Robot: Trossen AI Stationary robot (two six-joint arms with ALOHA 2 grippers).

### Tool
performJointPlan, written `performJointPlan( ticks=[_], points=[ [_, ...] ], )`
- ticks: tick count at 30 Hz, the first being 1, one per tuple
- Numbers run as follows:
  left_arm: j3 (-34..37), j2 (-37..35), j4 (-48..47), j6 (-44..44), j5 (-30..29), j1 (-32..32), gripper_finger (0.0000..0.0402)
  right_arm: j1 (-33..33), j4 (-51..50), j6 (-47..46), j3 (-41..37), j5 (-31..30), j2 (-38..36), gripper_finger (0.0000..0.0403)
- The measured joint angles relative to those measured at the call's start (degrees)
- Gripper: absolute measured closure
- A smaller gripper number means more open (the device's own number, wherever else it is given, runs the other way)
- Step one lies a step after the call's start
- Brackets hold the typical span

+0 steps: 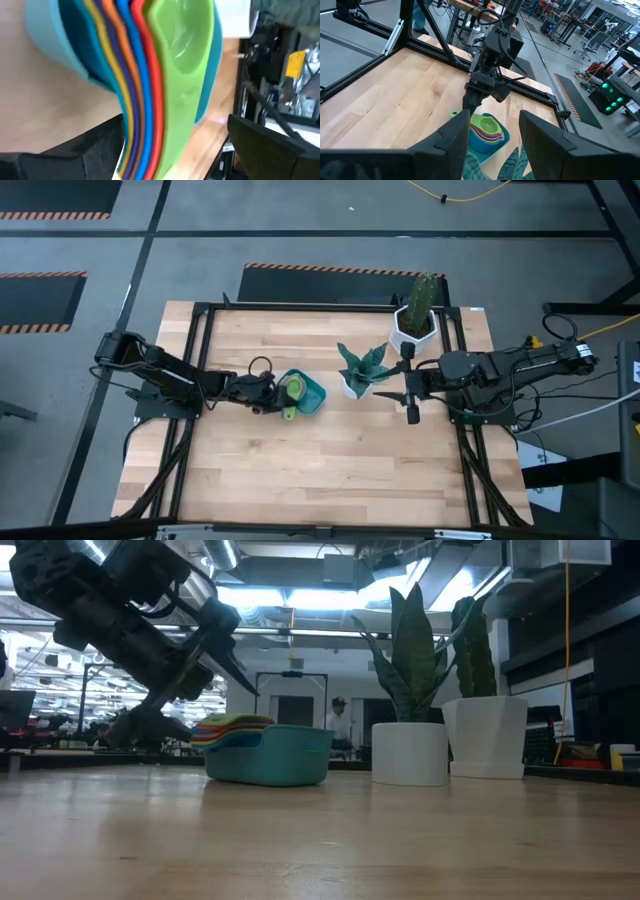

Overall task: Nest measuring cups in basket
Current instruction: Put the stacked measuring cups into the blue bin, then return to Home Position

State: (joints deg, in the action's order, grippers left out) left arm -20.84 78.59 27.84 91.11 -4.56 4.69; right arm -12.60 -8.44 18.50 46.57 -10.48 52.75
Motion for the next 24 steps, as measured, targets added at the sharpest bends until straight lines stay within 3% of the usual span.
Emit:
performJointPlan(
  ticks=[15, 24],
  points=[
    [0.0, -0.24, -3.8, -1.07, 3.13, -0.03, 0.0063, -0.02, 0.01, -0.02, 0.0, 0.0, 0.0, 0.0227],
    [0.0, -14.29, -15.76, -7.01, 2.98, -0.07, 0.0063, 0.0, -0.01, 0.0, 0.02, 0.0, 0.0, 0.0227]
  ],
)
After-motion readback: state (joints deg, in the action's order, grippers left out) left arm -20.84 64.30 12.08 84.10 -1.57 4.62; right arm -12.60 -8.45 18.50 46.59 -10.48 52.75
